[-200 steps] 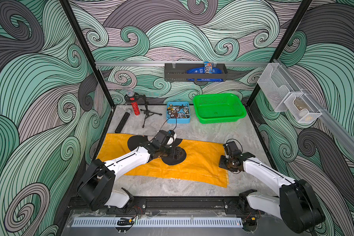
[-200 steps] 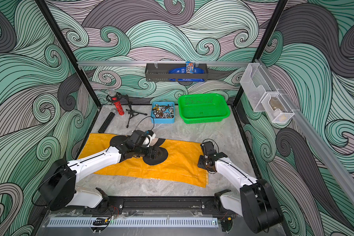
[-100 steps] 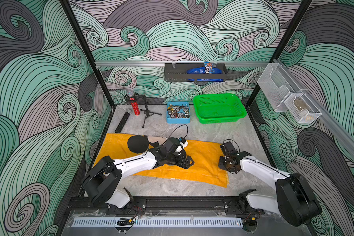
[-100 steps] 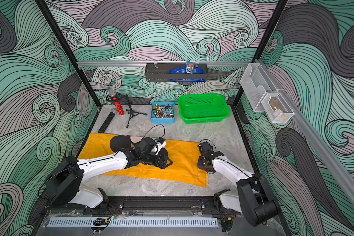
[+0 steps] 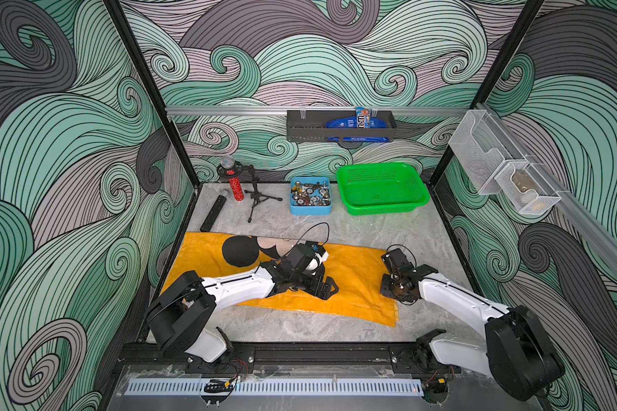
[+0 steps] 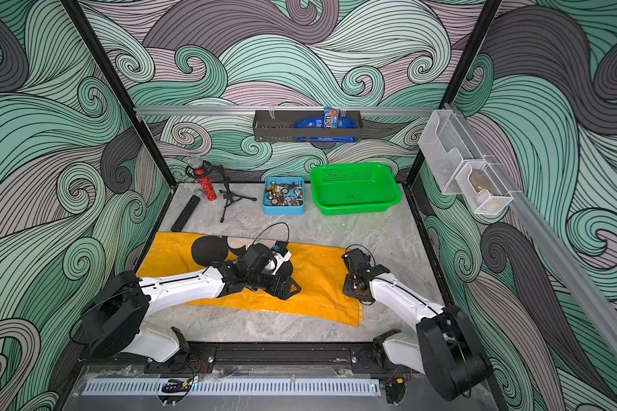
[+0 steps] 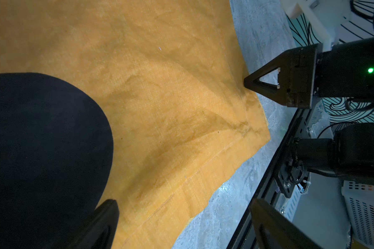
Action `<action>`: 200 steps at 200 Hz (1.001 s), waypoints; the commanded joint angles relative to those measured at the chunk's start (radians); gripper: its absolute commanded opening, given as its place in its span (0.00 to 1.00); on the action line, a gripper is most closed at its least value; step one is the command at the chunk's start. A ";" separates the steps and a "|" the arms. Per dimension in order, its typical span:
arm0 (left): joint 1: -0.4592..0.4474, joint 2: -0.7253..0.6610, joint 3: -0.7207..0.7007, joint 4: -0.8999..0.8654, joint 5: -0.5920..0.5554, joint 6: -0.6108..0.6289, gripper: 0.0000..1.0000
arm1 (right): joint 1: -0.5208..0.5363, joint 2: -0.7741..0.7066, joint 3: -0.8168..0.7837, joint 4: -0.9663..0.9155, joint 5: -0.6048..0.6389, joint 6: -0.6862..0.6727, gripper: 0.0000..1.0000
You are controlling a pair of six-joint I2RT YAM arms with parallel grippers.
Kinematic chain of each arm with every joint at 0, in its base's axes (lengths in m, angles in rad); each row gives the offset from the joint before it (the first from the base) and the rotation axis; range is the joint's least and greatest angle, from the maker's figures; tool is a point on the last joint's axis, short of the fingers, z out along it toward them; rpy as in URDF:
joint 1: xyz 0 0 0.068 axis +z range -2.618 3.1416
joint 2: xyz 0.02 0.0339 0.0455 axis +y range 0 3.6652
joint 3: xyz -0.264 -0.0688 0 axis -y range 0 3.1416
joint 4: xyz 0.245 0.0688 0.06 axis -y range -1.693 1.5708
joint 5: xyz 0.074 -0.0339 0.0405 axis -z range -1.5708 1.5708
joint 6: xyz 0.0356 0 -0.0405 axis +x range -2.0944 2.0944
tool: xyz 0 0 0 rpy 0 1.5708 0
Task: Roll up the pillowcase
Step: Roll the pillowcase at the center of the board.
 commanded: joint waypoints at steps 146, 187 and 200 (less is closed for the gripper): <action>-0.027 0.010 -0.018 0.031 0.048 -0.014 0.99 | -0.007 -0.053 0.095 -0.100 0.119 -0.018 0.00; -0.046 0.049 -0.007 0.047 0.063 -0.016 0.99 | -0.041 -0.007 0.093 -0.099 0.119 -0.047 0.00; -0.051 0.059 -0.008 0.059 0.068 -0.019 0.99 | -0.045 0.015 0.099 -0.098 0.104 -0.066 0.02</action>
